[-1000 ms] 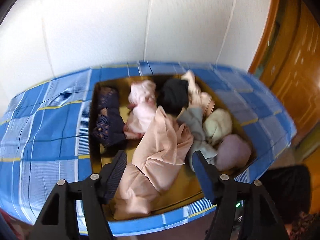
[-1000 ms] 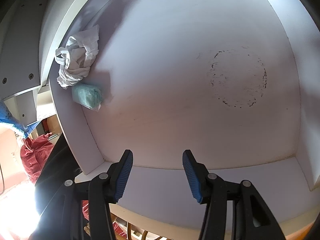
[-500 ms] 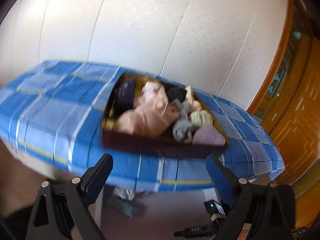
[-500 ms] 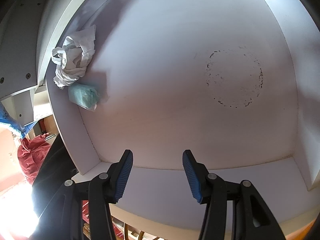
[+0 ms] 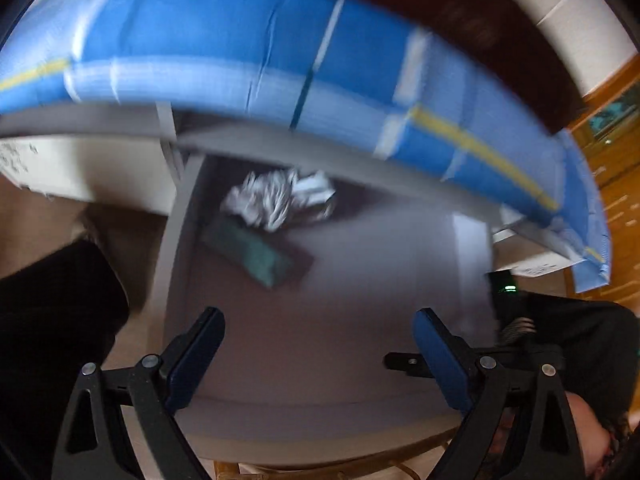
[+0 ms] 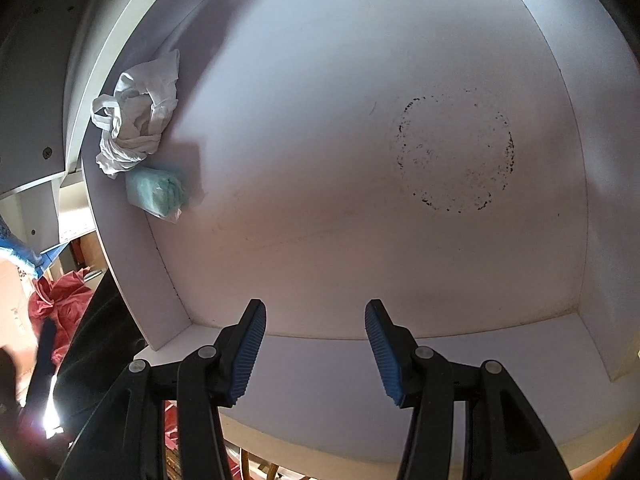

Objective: Organize soft objects
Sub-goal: 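Move the left tool back to the cabinet shelf, then close the left gripper on the mint-green packet, then close the right gripper on the white cloth while the left gripper holds the mint-green packet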

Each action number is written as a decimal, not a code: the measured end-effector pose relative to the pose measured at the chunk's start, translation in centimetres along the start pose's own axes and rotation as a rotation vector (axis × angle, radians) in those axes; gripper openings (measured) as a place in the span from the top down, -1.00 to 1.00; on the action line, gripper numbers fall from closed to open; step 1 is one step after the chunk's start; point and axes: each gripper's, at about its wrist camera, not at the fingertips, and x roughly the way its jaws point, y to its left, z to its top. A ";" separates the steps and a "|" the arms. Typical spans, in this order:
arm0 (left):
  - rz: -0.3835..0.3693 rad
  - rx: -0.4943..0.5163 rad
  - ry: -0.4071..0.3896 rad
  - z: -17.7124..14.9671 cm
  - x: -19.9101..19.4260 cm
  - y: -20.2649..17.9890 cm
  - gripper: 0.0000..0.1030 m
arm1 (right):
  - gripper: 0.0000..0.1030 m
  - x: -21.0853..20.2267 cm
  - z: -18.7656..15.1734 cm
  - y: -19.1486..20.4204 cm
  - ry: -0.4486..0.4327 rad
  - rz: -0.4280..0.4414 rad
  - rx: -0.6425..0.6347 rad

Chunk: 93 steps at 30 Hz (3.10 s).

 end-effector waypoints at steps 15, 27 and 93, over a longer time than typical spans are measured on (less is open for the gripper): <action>0.227 -0.425 -0.001 1.2 8.9 4.7 -0.85 | -0.01 0.7 -0.3 -0.1 0.016 -0.022 0.006; 0.237 -0.520 -0.014 1.6 12.4 6.0 -0.41 | -0.01 1.1 -0.5 0.2 0.029 -0.021 0.002; 0.066 -0.343 0.211 -2.8 13.5 10.2 0.34 | 0.48 -2.4 8.1 9.9 -0.313 0.072 -0.030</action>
